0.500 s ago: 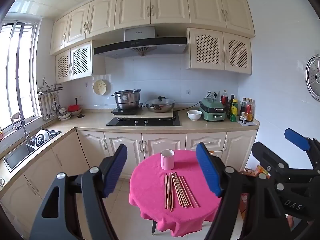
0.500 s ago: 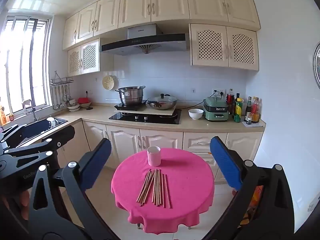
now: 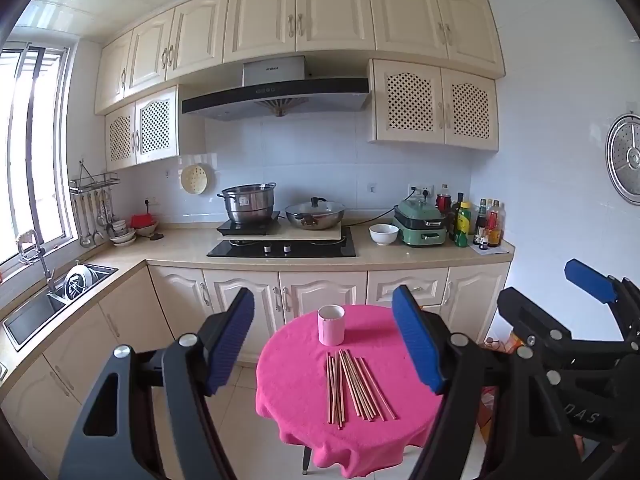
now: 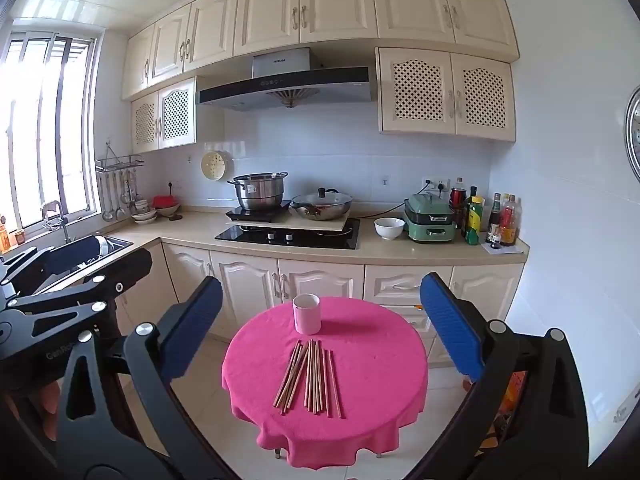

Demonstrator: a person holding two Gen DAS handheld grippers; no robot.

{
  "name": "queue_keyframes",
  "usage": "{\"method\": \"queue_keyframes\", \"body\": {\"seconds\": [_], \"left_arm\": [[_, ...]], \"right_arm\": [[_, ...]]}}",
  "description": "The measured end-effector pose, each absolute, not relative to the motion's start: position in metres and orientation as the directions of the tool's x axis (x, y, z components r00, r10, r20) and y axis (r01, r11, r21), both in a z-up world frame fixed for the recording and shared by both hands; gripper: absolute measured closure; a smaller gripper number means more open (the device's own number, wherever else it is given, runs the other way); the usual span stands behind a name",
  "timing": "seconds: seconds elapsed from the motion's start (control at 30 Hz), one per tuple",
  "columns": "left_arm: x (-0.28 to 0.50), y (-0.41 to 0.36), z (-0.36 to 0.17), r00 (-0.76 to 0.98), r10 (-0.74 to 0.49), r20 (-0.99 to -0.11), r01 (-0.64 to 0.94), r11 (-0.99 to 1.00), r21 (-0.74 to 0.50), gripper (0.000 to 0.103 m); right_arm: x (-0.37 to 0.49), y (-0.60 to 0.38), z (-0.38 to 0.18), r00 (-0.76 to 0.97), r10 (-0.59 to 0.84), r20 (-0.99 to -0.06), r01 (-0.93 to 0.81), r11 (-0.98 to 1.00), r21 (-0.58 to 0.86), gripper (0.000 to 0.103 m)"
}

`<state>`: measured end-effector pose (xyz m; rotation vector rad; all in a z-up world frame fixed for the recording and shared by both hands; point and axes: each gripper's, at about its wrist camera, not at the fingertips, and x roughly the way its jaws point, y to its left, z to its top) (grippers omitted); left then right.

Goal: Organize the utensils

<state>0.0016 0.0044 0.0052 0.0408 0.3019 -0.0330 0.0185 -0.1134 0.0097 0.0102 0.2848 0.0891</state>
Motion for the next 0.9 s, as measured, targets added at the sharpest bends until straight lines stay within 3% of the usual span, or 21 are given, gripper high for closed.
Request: {"method": "queue_keyframes", "body": {"seconds": [0.9], "left_arm": [[0.0089,0.0118,0.0079,0.953,-0.025,-0.302,0.04,0.998,0.043,0.032]], "right_arm": [[0.0219,-0.1109,0.0122,0.954,0.084,-0.287,-0.079,0.996,0.029,0.006]]}}
